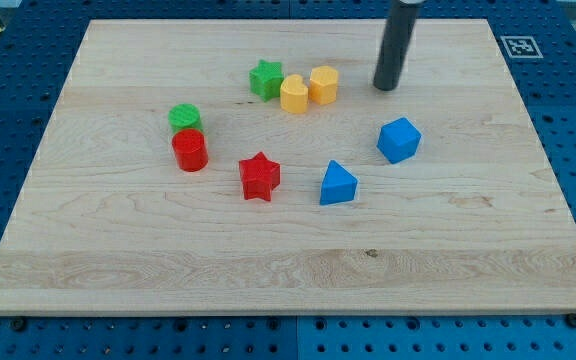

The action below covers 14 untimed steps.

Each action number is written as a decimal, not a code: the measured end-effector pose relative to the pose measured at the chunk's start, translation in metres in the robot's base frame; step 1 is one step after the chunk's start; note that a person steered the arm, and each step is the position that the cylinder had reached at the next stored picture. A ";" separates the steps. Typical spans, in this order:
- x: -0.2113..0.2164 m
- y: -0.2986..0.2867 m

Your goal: Push the yellow heart parallel right to the green circle

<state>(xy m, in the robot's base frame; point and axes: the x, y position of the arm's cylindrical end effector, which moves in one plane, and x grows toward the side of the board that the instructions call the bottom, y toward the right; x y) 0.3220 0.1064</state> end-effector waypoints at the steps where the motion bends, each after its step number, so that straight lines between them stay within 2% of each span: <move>1: -0.016 -0.060; 4: -0.015 -0.088; 6: 0.002 -0.088; 8: 0.017 -0.041; 9: 0.015 -0.064; 10: 0.015 -0.113; 12: 0.022 -0.122; 14: 0.051 -0.122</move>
<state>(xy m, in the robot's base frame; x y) 0.3731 -0.0153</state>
